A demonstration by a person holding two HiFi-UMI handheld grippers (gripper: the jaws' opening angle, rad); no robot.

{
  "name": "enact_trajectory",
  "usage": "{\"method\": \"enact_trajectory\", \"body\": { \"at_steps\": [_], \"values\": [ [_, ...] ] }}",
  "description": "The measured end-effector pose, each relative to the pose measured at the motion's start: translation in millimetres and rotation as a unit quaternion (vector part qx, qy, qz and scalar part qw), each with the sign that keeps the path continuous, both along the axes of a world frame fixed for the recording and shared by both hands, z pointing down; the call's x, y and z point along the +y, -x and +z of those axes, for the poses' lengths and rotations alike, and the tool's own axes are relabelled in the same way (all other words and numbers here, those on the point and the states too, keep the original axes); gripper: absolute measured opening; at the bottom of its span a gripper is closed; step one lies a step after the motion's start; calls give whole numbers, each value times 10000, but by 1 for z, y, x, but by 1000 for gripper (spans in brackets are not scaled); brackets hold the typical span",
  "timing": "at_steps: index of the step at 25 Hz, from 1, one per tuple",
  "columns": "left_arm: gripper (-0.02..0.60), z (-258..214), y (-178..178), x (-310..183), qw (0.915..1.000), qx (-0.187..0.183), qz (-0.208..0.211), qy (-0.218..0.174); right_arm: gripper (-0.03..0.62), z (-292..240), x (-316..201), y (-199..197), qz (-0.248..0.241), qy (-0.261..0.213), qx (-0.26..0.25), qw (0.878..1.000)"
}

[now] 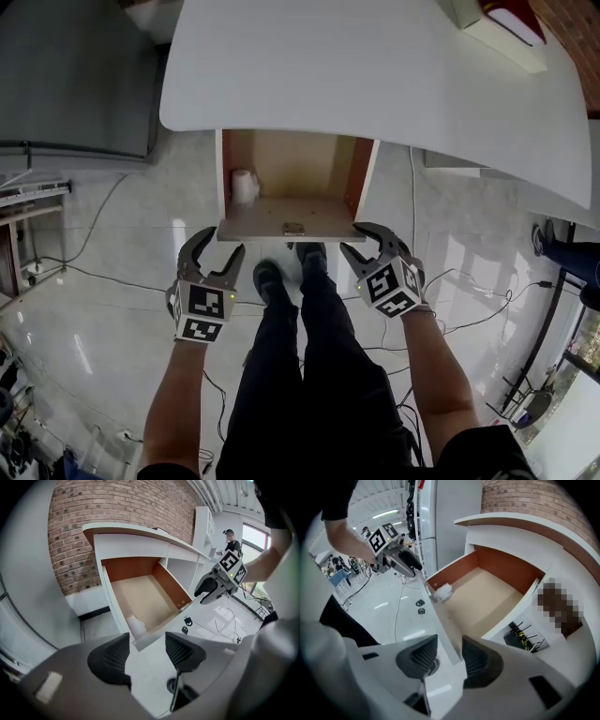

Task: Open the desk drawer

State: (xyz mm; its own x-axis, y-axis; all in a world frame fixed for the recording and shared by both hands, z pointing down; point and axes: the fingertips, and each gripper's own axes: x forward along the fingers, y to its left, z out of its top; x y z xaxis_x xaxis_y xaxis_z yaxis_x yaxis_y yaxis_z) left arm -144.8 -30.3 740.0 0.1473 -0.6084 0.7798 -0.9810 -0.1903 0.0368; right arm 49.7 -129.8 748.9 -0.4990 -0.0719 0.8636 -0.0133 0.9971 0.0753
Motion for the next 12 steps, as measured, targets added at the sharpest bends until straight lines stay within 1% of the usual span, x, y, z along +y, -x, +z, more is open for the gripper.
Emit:
{"method": "enact_trajectory", "body": {
  "at_steps": [2, 3, 6, 8, 12],
  "values": [
    [245, -15, 5, 5, 9999, 18, -125, 22, 163, -9, -1, -6, 58, 27, 105, 9999],
    [245, -28, 7, 5, 9998, 27, -172, -32, 163, -20, -3, -9, 127, 21, 83, 9999],
    [245, -79, 8, -2, 9991, 127, -289, -283, 163, -66, -9, -8, 465, 87, -208, 9987],
    [245, -114, 3, -5, 9982, 275, -360, -402, 163, -100, -9, -6, 663, 171, -425, 9968],
    [244, -184, -12, -13, 9954, 553, -356, -694, 163, -168, -1, 3, 891, 388, -852, 9916]
  ]
}}
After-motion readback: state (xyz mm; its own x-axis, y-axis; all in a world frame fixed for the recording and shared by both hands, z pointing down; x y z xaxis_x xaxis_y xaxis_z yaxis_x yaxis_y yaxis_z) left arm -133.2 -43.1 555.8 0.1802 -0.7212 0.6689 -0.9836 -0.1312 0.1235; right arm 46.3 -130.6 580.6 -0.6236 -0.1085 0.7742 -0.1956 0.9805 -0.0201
